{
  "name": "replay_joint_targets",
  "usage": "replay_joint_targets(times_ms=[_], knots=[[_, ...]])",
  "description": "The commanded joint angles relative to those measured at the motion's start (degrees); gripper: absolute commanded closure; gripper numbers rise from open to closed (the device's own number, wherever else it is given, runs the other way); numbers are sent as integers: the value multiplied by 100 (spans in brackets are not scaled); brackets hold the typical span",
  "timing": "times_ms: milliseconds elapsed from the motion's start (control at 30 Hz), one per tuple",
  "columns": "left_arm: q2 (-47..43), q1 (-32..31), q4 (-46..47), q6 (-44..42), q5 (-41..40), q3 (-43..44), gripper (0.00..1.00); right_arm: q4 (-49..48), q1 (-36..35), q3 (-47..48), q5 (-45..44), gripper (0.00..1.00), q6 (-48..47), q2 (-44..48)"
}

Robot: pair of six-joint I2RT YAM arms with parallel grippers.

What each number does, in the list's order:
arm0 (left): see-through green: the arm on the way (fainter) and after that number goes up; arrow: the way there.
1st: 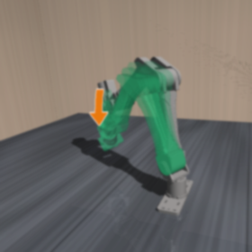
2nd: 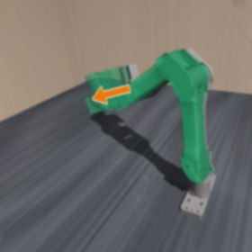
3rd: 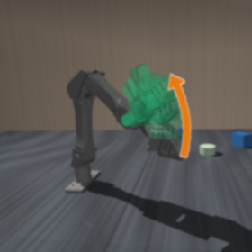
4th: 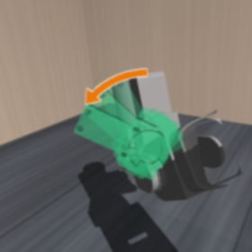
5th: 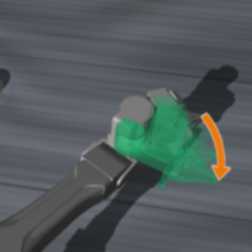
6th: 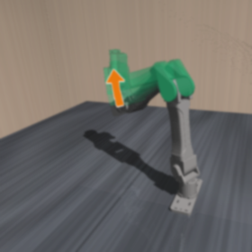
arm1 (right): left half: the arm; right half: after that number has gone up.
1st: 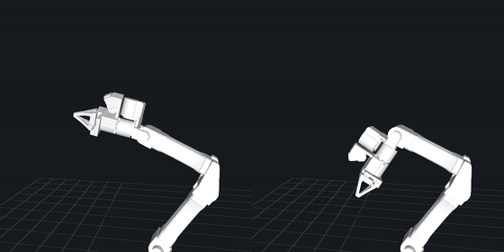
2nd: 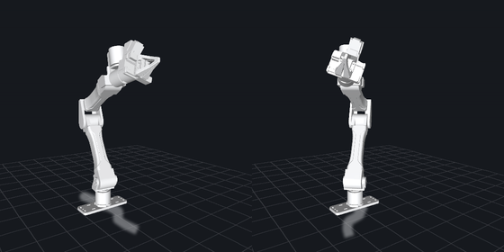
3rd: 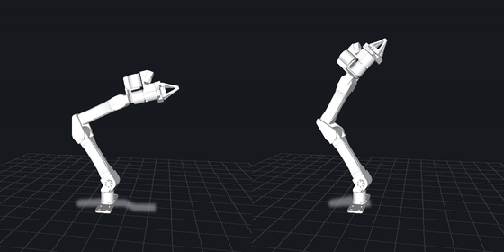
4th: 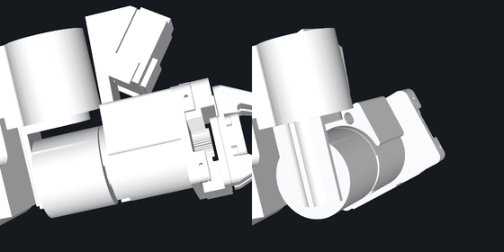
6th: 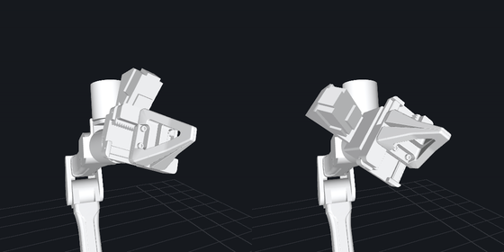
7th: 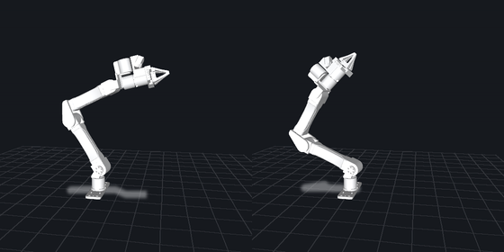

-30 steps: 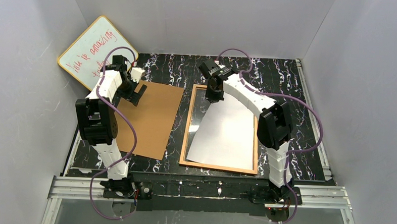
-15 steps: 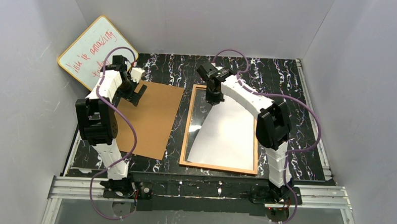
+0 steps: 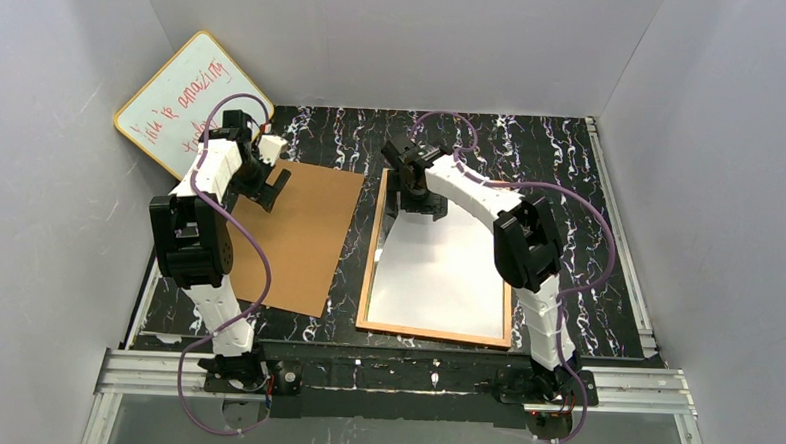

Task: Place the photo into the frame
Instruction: Turn over the photo from the photo frame, then pick up the photo frame item at the center of the board.

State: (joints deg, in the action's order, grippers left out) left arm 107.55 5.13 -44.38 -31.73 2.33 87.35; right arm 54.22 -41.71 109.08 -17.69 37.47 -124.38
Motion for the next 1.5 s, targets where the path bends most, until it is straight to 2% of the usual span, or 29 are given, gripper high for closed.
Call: replay_joint_targets(times_ms=[0, 133, 533, 667, 900, 1000, 1133, 1200, 1333, 1467], knots=[[-199, -12, -247, -105, -47, 58, 2, -130, -30, 118, 182, 1, 15, 111], [-190, -16, -244, -106, -78, 71, 2, -633, -30, -255, 306, 1, 84, 330], [-94, -12, -291, -144, -384, 162, 2, -1101, 65, -368, 507, 1, 60, 561], [-120, -12, -290, -187, -425, 140, 2, -1584, 159, -874, 644, 1, 82, 898], [-128, -16, -318, -181, -479, 189, 2, -1879, 225, -1324, 819, 1, 199, 1177], [2, 68, -460, -172, -597, 454, 2, -1995, 206, -1351, 1046, 1, 388, 1287], [211, 411, -589, -199, -742, 917, 4, -2756, -27, -1678, 1511, 1, 547, 1537], [243, 580, -470, -319, -1059, 976, 5, -2979, -185, -1690, 1694, 1, 616, 1509], [31, 804, 401, -883, -2098, 155, 9, -3028, -524, -1286, 1889, 1, 709, 1134], [-270, 977, 1333, -1409, -2608, -887, 10, -3143, -832, -931, 1802, 1, 729, 730]])
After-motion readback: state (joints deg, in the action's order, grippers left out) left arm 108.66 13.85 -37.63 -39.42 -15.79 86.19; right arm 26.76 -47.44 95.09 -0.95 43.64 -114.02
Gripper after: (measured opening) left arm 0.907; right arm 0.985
